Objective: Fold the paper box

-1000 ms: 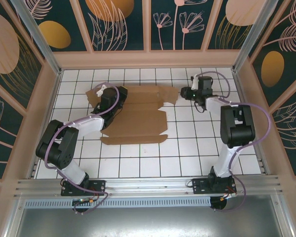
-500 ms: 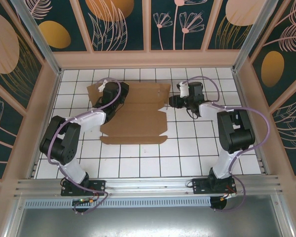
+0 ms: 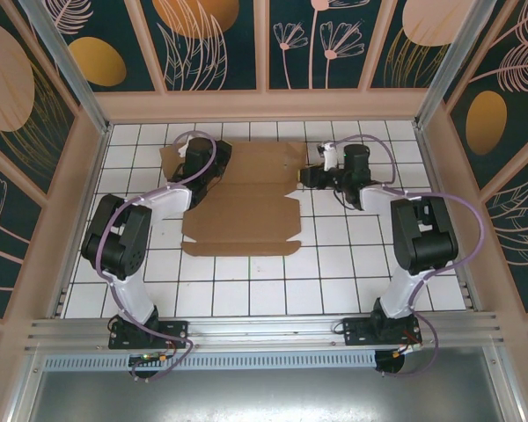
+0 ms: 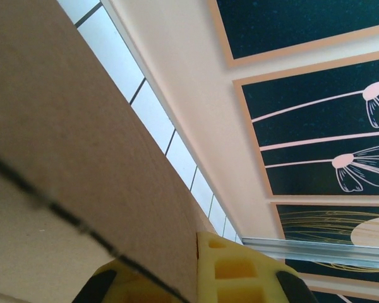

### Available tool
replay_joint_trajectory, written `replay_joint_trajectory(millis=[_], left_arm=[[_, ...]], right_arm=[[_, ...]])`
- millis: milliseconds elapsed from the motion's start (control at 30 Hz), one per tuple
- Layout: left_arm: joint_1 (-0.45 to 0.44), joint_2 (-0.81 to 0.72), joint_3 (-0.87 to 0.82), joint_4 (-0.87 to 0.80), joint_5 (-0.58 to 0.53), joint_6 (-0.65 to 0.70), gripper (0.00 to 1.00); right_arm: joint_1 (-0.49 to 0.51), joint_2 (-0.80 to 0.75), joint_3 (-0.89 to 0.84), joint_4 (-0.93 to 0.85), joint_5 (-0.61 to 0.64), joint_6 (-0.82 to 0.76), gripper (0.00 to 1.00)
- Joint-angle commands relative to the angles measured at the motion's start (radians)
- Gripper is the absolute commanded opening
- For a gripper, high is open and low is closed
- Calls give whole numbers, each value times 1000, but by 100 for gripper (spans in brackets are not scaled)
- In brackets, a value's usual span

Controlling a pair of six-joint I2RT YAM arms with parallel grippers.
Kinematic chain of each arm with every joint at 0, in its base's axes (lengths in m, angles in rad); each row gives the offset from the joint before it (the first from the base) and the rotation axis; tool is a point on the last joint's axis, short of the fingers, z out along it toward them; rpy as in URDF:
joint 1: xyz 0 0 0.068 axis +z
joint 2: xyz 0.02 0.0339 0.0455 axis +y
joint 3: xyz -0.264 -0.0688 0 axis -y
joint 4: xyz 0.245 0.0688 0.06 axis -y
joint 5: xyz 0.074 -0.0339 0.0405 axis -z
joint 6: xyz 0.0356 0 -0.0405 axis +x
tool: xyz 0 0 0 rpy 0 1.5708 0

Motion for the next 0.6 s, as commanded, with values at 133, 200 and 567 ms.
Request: replay_joint_trajectory(millis=[133,200,567], left_arm=[[5,12,24,-38,59,56,0],[7,11,21,-38,59,58,0],[7,14,49,-62,59,52,0]], right_arm=[[-175,-65,-33,237,-16,200,36],[-173,-1,46,114,54,185,35],[-59,193,214,-167,36,-26,41]])
